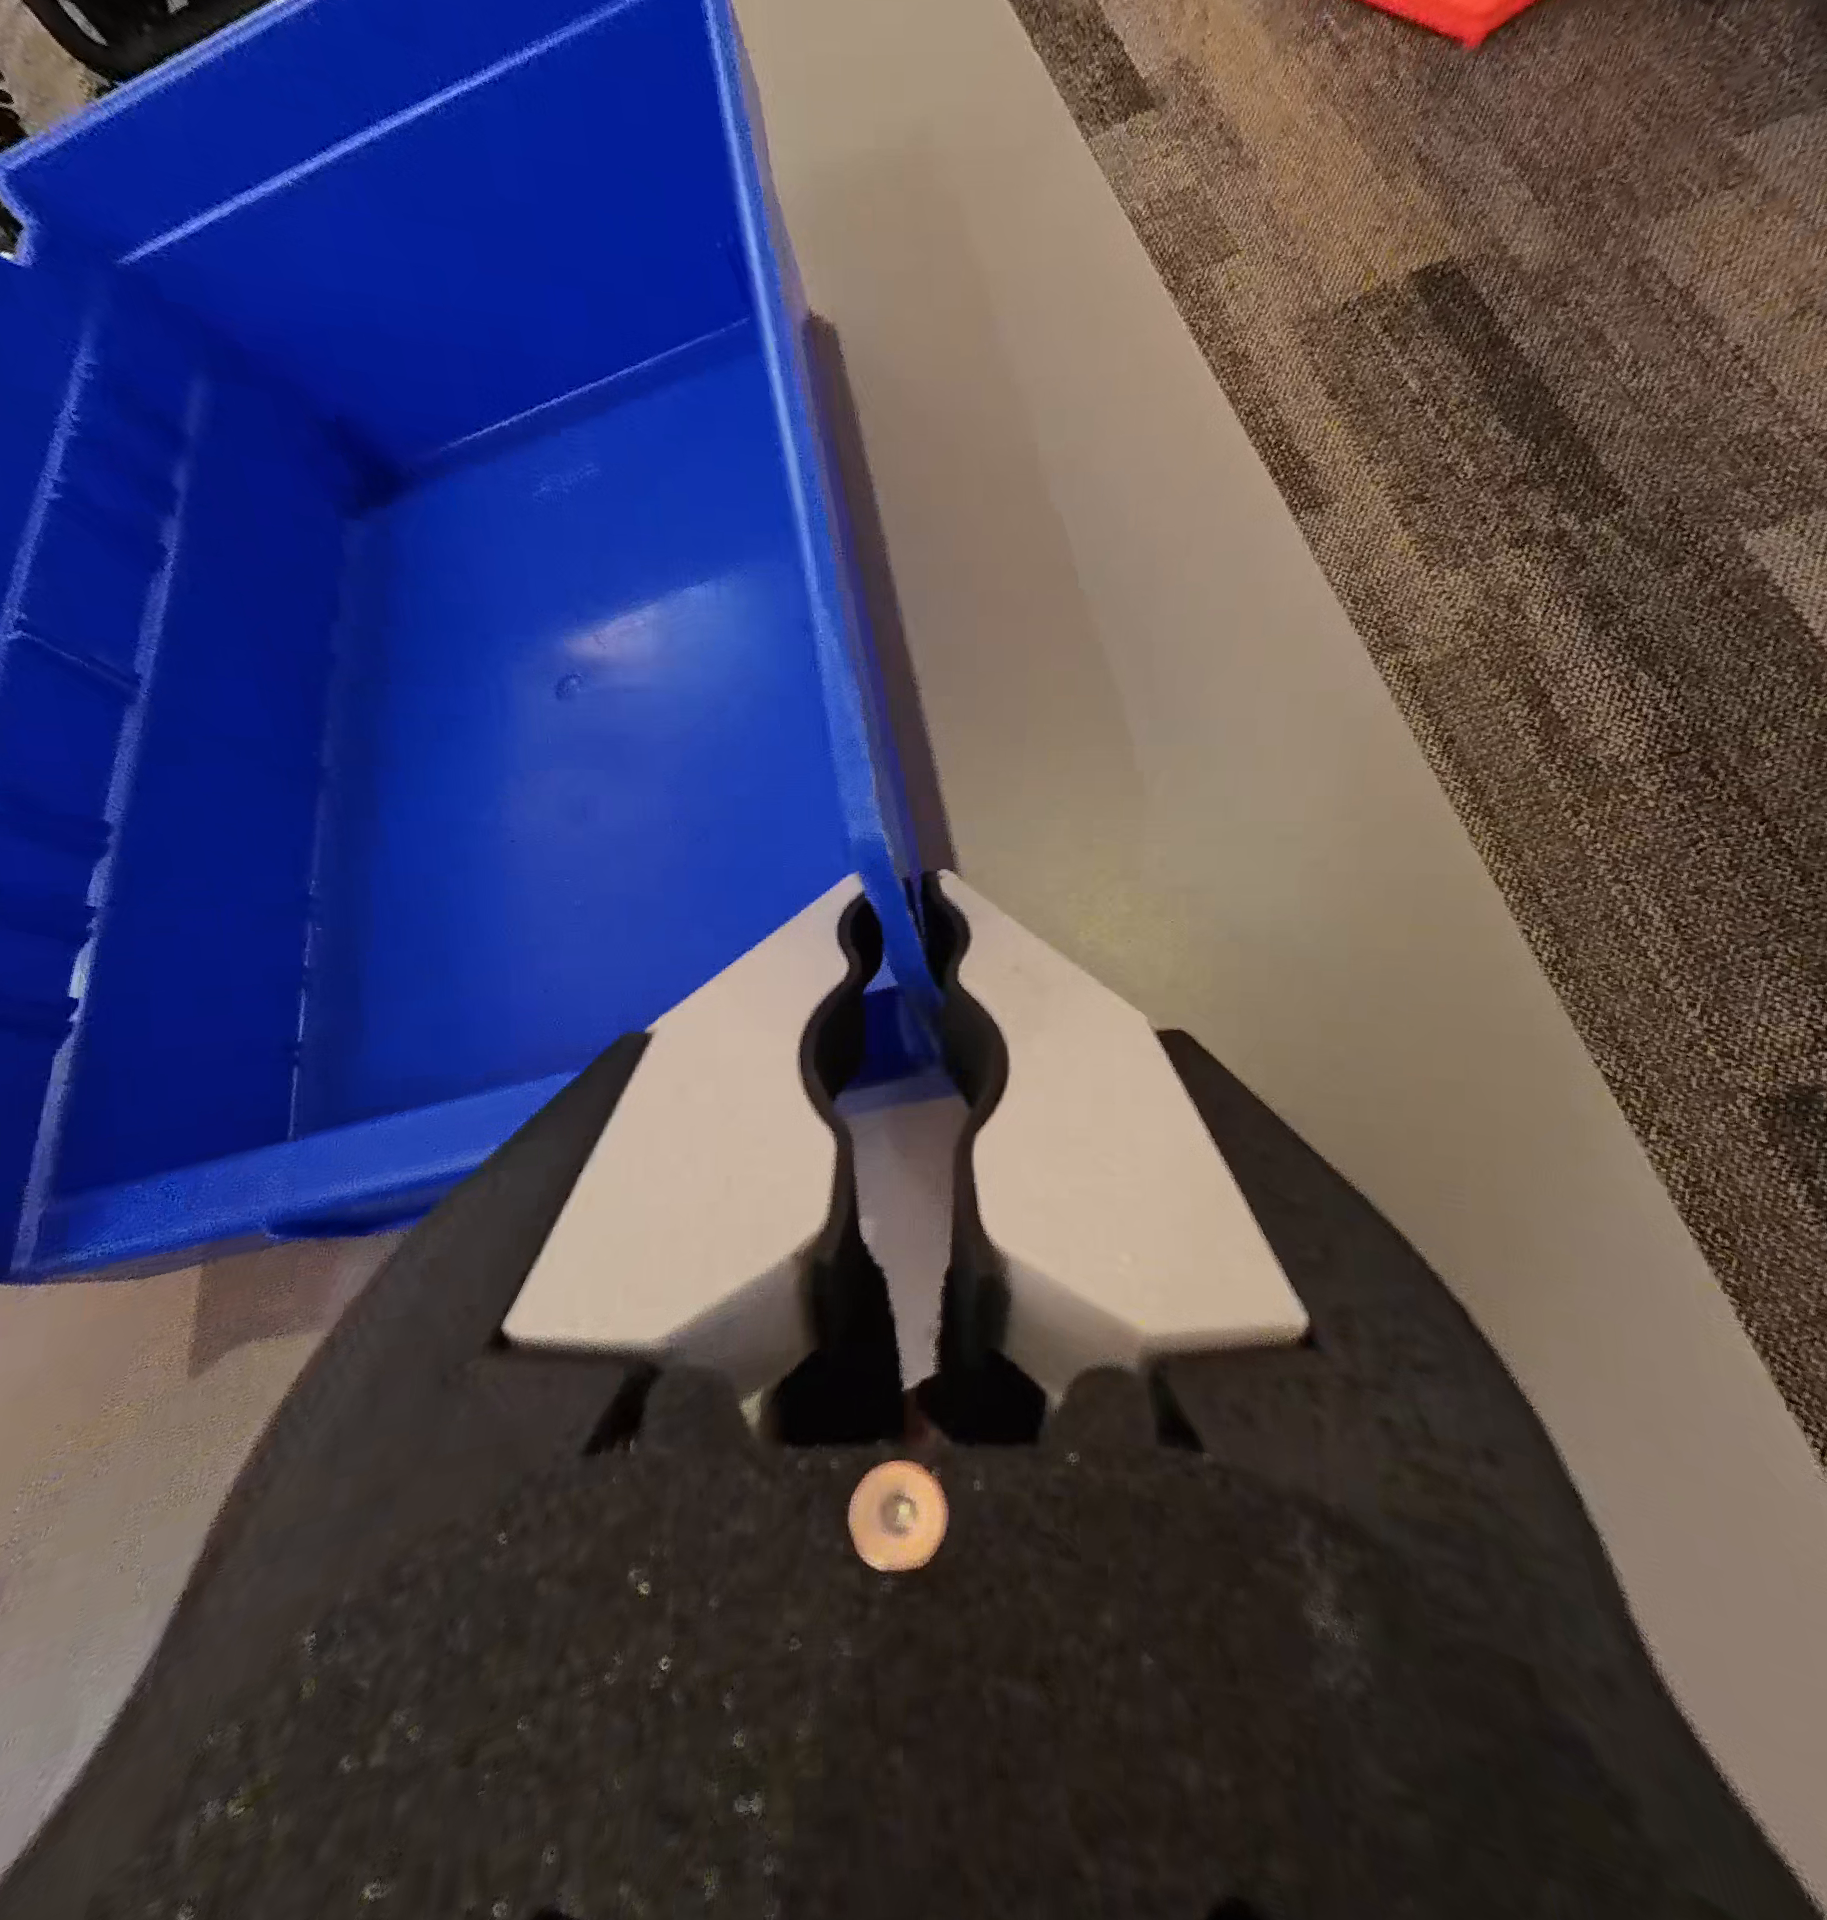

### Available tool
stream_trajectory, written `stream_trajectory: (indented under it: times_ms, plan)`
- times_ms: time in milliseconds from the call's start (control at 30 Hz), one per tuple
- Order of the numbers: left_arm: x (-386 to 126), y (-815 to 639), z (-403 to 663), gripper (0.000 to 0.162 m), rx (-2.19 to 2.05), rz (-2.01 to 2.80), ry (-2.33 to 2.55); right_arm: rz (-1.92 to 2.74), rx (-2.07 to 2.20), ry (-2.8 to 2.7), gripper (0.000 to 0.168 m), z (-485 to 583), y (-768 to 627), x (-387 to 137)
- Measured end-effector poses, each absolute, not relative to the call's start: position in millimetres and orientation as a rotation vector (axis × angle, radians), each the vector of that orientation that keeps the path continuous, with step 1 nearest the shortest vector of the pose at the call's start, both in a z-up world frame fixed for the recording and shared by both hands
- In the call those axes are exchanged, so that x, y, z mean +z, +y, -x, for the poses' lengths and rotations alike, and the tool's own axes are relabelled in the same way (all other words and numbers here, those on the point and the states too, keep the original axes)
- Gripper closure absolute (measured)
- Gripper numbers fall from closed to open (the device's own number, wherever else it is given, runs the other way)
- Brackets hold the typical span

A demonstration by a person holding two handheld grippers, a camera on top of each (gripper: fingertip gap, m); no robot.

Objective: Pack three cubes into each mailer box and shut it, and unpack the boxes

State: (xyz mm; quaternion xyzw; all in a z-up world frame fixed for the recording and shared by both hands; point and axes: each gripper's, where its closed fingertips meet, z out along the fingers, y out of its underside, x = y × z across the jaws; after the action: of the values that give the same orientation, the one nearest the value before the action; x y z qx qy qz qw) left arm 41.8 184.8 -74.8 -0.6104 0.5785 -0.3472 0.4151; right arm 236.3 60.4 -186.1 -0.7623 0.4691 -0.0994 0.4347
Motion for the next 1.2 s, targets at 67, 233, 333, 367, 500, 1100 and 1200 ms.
stream_trajectory:
  times_ms: [67,233,333,367,500,1100,1200]
  plan:
    - [-48,209,-7,0.124,-0.883,1.489,1.428,1.893,-0.265,1.197,0.156,-237,59,-184]
    - [-58,347,103,0.116,-0.59,1.582,1.17,1.716,-0.403,1.002,0.123,-216,85,-97]
    - [-77,411,163,0.114,-0.49,1.664,0.942,1.701,-0.428,0.739,0.127,-164,139,-59]
    - [-86,420,172,0.112,-0.504,1.691,0.912,1.696,-0.459,0.703,0.127,-148,152,-53]
    - [-132,418,164,0.098,-0.616,1.844,0.995,1.741,-0.136,0.589,0.123,-50,235,-73]
    - [-142,468,161,0.161,-0.572,1.877,0.975,1.908,-0.565,0.537,0.166,33,329,-129]
    - [-130,503,197,0.161,-0.542,1.86,0.949,1.889,-0.528,0.527,0.165,66,369,-122]
